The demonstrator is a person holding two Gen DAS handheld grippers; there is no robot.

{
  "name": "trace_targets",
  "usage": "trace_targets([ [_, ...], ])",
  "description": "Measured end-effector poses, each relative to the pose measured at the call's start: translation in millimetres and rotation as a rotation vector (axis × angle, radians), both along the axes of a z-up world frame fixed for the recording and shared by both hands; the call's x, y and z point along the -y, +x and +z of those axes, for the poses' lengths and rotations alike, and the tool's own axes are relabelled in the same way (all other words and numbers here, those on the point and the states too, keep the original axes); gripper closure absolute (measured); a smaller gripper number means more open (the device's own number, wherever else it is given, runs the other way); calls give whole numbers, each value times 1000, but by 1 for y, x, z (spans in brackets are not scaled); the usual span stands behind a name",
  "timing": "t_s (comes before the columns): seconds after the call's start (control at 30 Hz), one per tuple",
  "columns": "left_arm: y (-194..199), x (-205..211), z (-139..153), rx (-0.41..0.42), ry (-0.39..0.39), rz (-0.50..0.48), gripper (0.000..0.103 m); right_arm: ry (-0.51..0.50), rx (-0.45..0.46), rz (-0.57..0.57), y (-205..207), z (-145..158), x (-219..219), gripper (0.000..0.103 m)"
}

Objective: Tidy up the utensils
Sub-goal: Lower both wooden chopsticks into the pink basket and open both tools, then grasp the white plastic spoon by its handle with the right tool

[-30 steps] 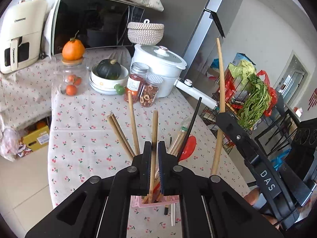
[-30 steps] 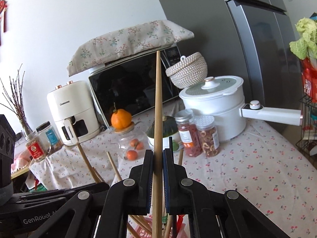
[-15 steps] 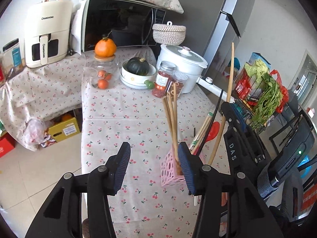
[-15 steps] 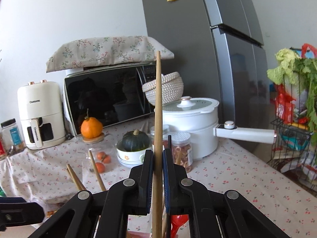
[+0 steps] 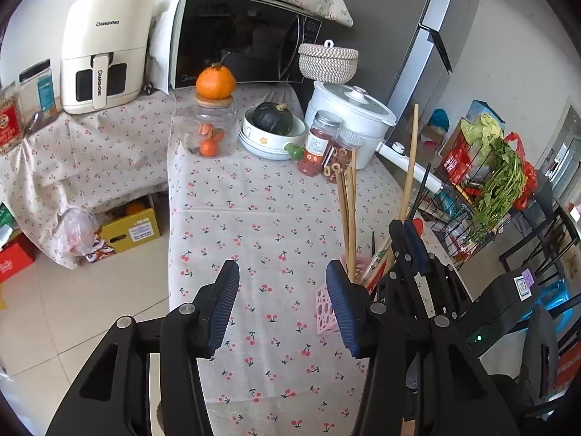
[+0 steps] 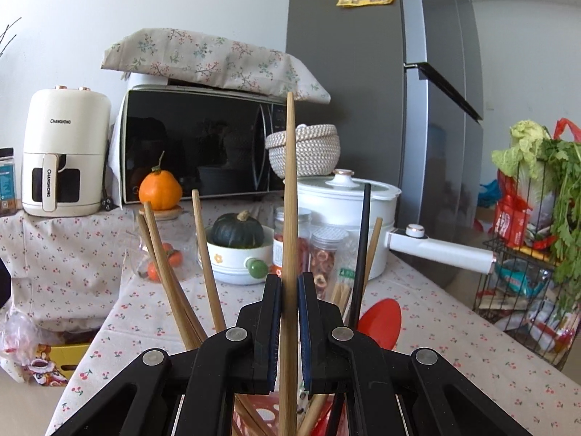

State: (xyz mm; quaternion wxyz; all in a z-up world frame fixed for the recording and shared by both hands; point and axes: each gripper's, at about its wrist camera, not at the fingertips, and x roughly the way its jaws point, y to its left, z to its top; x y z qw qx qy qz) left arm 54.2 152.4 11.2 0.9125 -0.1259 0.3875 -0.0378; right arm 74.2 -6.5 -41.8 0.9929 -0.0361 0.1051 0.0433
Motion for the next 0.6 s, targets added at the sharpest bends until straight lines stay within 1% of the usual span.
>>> trace_targets([
  [0.13, -1, 5, -5, -17, -5, -18, 51, -4, -29, 9, -6, -5, 8, 96],
  [0.2, -3, 9, -7, -24, -5, -30, 50, 8, -57, 21, -9, -4, 16, 80],
  [0.23, -3, 11, -9, -29, -5, -35, 49, 23, -76, 34, -10, -3, 22, 75],
  [0.27, -3, 14, -10, -34, -6, -40, 48, 41, -92, 48, -11, -1, 28, 67],
  [0.3, -3, 16, -12, -40, -8, -44, 47, 57, -101, 59, -14, 0, 34, 61],
  [0.37, -4, 22, -16, -51, -11, -55, 43, 78, -115, 57, -18, 6, 48, 59],
  [0.43, -5, 29, -20, -64, -11, -61, 38, 121, -143, 67, -21, 13, 65, 56],
  [0.5, -5, 37, -25, -79, -12, -68, 31, 174, -185, 82, -22, 21, 86, 43],
  [0.53, -5, 41, -28, -86, -13, -70, 29, 197, -207, 85, -21, 24, 97, 40],
  [0.6, -5, 50, -33, -100, -14, -79, 21, 221, -254, 77, -17, 29, 118, 29],
])
